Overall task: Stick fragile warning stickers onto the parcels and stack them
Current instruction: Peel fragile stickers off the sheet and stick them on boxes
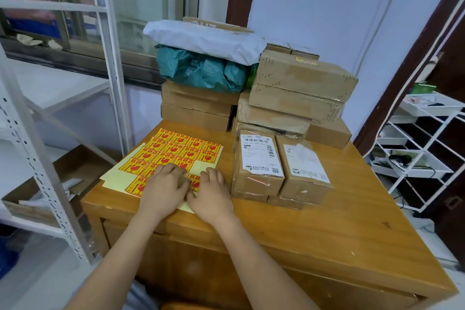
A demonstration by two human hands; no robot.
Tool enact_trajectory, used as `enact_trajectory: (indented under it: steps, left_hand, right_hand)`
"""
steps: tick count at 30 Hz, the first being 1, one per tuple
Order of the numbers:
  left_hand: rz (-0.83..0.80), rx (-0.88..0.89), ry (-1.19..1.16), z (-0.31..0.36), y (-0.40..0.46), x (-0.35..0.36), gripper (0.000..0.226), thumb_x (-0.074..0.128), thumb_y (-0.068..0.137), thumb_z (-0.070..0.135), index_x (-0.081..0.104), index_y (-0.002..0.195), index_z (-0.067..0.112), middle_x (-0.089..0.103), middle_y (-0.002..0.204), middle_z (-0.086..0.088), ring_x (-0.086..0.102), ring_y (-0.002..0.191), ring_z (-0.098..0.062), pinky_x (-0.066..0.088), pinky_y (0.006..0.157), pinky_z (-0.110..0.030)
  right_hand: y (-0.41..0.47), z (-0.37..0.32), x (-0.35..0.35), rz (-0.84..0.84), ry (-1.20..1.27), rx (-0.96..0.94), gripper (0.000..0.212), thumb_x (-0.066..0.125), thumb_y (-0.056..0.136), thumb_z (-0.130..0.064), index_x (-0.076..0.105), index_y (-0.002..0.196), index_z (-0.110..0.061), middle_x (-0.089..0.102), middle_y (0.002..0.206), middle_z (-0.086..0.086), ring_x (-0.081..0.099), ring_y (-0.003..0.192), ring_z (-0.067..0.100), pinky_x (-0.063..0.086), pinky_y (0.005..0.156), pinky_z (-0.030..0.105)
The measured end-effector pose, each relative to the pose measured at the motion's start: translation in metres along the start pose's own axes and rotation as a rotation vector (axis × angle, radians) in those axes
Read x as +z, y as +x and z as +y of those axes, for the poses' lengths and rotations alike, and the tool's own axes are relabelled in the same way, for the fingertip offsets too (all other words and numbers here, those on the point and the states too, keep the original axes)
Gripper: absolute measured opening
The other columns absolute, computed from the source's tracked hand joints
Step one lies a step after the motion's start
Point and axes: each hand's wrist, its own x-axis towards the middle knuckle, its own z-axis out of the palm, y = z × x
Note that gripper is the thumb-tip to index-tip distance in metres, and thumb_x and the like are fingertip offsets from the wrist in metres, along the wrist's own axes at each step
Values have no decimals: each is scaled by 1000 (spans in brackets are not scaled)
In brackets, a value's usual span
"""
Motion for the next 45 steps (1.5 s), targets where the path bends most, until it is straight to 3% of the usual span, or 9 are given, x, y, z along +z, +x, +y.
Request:
enact_trajectory:
  steps: [15,23,27,34,45]
  left_hand:
    - [-1,38,55,-1,-1,1,34,43,96,24,61,124,17,57,120,-1,45,112,-19,40,91,-34]
    - [45,-61,-11,-1,-2,2,36,58,89,23,58,120,4,53,121,-8,43,115,-23,41,95,-34]
    - [66,-83,-15,-1,0,3,37,60,88,23,57,119,3,53,120,-10,45,113,-24,41,96,-34]
    - [93,-124,-94,-1,-1,2,42,65,84,23,54,121,6,53,119,-7,47,113,-21,43,96,-32]
    - [102,-143,-91,-1,-2,1,45,66,86,28,52,124,9,52,123,-5,47,115,-19,45,93,-30]
  right_hand:
    - [1,4,2,47,50,-34,41,45,96,-36,47,125,-8,43,133,9,33,125,26,33,105,39]
    - [14,-2,-1,65,46,-23,34,43,95,-24,46,125,-8,44,130,8,36,123,26,30,107,40]
    - [35,-6,-5,21,126,-35,38,47,96,-20,45,133,-10,43,135,7,32,129,25,28,109,38]
    - [63,-7,-3,-13,126,25,51,60,91,-35,46,135,-13,44,137,7,33,129,28,34,105,41]
    - [60,-3,5,148,101,59,41,54,95,-32,53,131,-13,46,133,6,33,127,25,32,105,39]
